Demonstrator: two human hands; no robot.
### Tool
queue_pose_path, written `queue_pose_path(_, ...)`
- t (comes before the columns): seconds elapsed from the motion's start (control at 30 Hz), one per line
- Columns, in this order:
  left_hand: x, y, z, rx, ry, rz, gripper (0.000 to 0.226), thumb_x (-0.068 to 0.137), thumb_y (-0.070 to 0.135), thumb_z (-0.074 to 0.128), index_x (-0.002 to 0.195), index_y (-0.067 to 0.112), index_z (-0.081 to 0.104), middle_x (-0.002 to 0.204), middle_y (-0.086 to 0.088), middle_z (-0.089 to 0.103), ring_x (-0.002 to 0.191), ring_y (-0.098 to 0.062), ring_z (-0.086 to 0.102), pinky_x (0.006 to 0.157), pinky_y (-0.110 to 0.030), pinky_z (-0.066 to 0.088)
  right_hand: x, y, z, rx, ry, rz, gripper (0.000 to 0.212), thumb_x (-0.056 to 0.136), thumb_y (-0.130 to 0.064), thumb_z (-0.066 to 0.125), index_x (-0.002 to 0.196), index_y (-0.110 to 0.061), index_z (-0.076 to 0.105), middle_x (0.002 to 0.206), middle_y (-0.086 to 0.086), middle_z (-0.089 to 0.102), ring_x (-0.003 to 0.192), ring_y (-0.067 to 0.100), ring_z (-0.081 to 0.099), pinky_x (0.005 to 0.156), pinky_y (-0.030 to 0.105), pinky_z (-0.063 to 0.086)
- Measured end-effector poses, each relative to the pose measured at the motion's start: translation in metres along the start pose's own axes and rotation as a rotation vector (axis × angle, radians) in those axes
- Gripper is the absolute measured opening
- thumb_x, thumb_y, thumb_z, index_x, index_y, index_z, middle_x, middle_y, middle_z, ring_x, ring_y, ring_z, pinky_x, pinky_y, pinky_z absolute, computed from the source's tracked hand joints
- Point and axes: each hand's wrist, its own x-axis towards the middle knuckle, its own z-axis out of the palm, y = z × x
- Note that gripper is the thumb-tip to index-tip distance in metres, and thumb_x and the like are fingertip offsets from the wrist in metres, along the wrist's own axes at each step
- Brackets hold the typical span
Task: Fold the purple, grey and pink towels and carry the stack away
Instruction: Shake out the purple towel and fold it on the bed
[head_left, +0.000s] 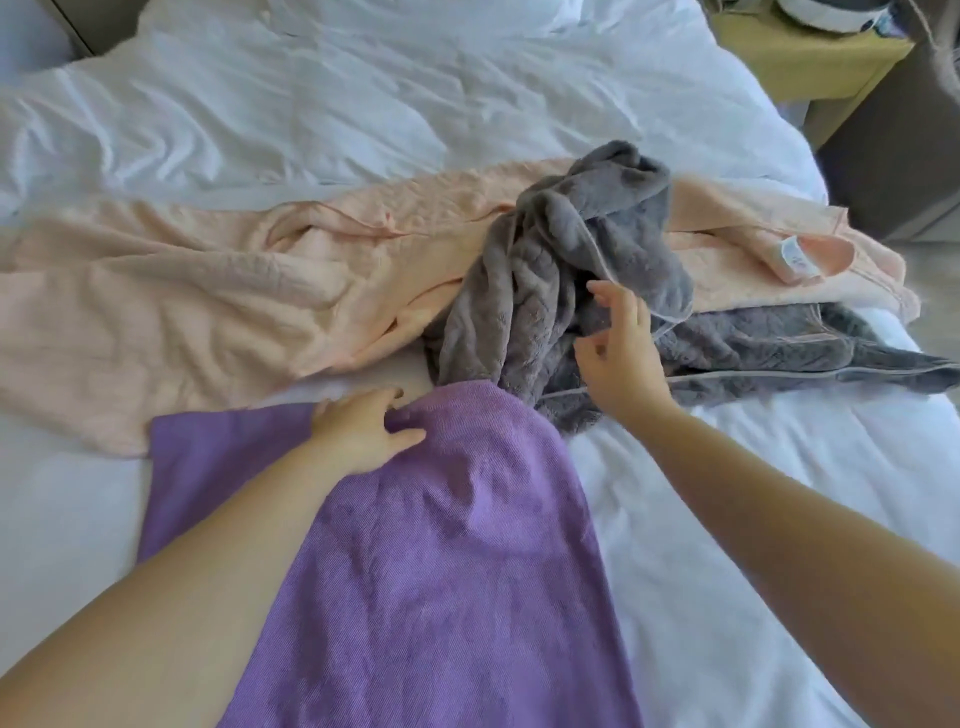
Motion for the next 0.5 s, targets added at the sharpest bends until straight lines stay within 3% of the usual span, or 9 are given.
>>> queue_pose_path(0.03,-0.001,0.0,0.0,-0.001,0.042,0.032,0.039,0.081,0.058,0.061,0.113,0.038,0.056,0.109,0.012,0.064,0.116,-0.019,0.054,0.11,-0.042,0.025,-0.009,0.003,0.011,0.014,-0.054,-0.067,0.054,0.086,-0.005,0.055,0.135,-0.02,0.038,0.132,0.004,0.043,0.092,0.018,0.058,0.086,0.049,0.05)
queue_pose_path(0.07,-0.003,0.001,-0.002,-0.036,0.084,0.083,0.019,0.081,0.053,0.063,0.094,0.041,0.056,0.089,0.016,0.063,0.104,-0.018,0.058,0.107,-0.04,0.026,-0.016,0.002,0.022,0.031,-0.155,-0.129,0.053,0.085,-0.006,0.059,0.133,-0.018,0.041,0.129,0.002,0.048,0.098,0.018,0.057,0.088,0.048,0.049)
queue_pose_path(0.13,-0.008,0.002,-0.006,-0.117,0.148,0.224,0.018,0.081,0.045,0.067,0.074,0.034,0.054,0.069,0.01,0.056,0.08,-0.015,0.058,0.085,-0.036,0.04,-0.022,-0.004,0.037,-0.024,-0.432,-0.237,0.063,0.082,-0.016,0.067,0.138,-0.022,0.04,0.134,-0.003,0.049,0.12,0.018,0.048,0.104,0.045,0.038)
queue_pose_path(0.2,-0.02,0.003,-0.012,-0.117,0.105,0.334,0.026,0.08,0.045,0.067,0.069,0.033,0.048,0.072,0.008,0.051,0.067,-0.006,0.051,0.061,-0.033,0.039,-0.025,-0.011,0.043,-0.236,-0.603,-0.369,0.064,0.081,-0.025,0.068,0.138,-0.032,0.041,0.128,-0.008,0.054,0.123,0.016,0.042,0.11,0.036,0.022)
queue_pose_path(0.3,-0.049,-0.002,-0.009,0.004,-0.1,0.442,0.026,0.083,0.052,0.061,0.071,0.032,0.048,0.087,0.012,0.048,0.07,-0.006,0.051,0.063,-0.033,0.041,-0.044,-0.009,0.037,-0.599,-0.589,-0.72,0.027,0.081,-0.033,0.059,0.108,-0.031,0.062,0.1,-0.015,0.06,0.111,0.016,0.045,0.105,0.032,0.013)
queue_pose_path(0.4,-0.077,-0.011,0.005,0.151,-0.286,0.354,0.04,0.084,0.067,0.047,0.093,0.03,0.06,0.104,0.017,0.054,0.086,-0.011,0.053,0.07,-0.032,0.042,-0.076,0.009,0.024,-0.777,-0.633,-0.821,0.012,0.072,-0.038,0.065,0.082,-0.031,0.066,0.085,-0.017,0.063,0.097,0.016,0.055,0.098,0.033,0.021)
queue_pose_path(0.5,-0.1,-0.018,0.017,0.27,-0.418,0.217,0.055,0.08,0.078,0.033,0.088,0.032,0.062,0.085,0.015,0.062,0.077,-0.011,0.052,0.067,-0.031,0.042,-0.105,0.027,0.017,-0.881,-0.678,-0.726,0.018,0.066,-0.046,0.071,0.076,-0.031,0.068,0.078,-0.015,0.062,0.087,0.015,0.06,0.088,0.033,0.037)
